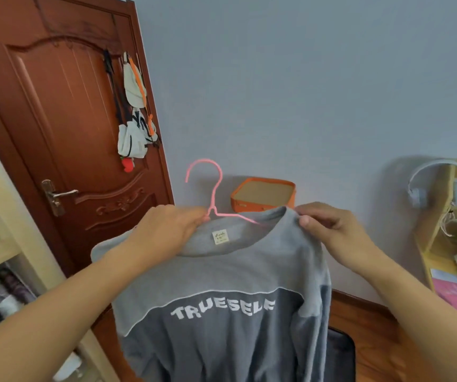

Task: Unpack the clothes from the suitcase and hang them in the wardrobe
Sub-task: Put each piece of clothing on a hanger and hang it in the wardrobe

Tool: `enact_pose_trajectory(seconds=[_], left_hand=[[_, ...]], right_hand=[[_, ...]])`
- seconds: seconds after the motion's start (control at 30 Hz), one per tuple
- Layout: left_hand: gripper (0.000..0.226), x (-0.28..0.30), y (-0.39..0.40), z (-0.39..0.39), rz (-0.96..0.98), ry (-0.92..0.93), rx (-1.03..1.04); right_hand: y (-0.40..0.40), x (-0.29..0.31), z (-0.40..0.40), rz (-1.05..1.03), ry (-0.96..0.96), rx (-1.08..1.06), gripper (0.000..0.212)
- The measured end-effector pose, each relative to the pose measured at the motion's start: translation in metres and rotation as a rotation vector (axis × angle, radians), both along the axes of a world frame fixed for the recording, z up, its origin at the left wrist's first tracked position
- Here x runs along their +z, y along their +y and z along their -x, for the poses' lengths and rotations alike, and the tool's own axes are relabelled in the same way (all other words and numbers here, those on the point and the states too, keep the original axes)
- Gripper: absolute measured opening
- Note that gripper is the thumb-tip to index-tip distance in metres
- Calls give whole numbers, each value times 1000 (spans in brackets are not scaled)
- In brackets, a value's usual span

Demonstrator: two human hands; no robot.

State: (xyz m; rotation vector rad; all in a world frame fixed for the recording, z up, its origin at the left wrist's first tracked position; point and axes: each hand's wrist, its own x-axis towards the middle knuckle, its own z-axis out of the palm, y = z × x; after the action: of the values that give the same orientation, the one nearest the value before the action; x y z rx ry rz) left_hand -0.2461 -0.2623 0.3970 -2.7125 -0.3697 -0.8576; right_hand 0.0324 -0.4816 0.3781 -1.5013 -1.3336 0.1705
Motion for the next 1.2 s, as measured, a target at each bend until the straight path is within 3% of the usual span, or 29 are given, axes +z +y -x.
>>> enact_pose_trajectory(seconds=[0.07, 0.2, 0.27, 0.33, 0.43, 0.53, 0.63, 0.73, 0.83, 0.9, 1.0, 1.1, 1.2], left_hand=[[33, 7, 7, 12, 115, -83, 84], [37, 22, 18, 41, 136, -150, 178], [37, 33, 30, 61, 118, -178, 221], [40, 44, 46, 90, 120, -162, 269], [47, 49, 72, 140, 11, -76, 252], [31, 51, 94, 179, 30, -53, 240], [47, 58, 114, 207, 136, -80, 254], [45, 59, 137, 233, 193, -75, 245], [38, 62, 160, 265, 182, -68, 316], [48, 65, 171, 289, 163, -64, 363], [50, 68, 181, 314, 175, -32, 373], [47, 77, 189, 336, 127, -26, 417], [38, 88, 208, 364, 178, -131, 510]], right_hand=[[15, -4, -2, 56, -266, -124, 49], [50, -15, 2, 348, -156, 20, 74], [70, -35, 4, 464, -186, 4, 47], [90, -50, 8, 385, -173, -123, 17], [120, -47, 15, 209, -122, -302, 20], [156, -32, 48, 118, -141, -278, 29], [193, -2, 113, -59, -220, -82, 44], [232, 23, 183, 177, -416, 287, 33], [275, 27, 222, 215, -544, 333, 42], [294, 30, 247, 171, -580, 338, 50], [313, 37, 290, 83, -696, 378, 43], [331, 49, 317, 47, -638, 413, 39], [345, 68, 327, 188, -547, 602, 32]])
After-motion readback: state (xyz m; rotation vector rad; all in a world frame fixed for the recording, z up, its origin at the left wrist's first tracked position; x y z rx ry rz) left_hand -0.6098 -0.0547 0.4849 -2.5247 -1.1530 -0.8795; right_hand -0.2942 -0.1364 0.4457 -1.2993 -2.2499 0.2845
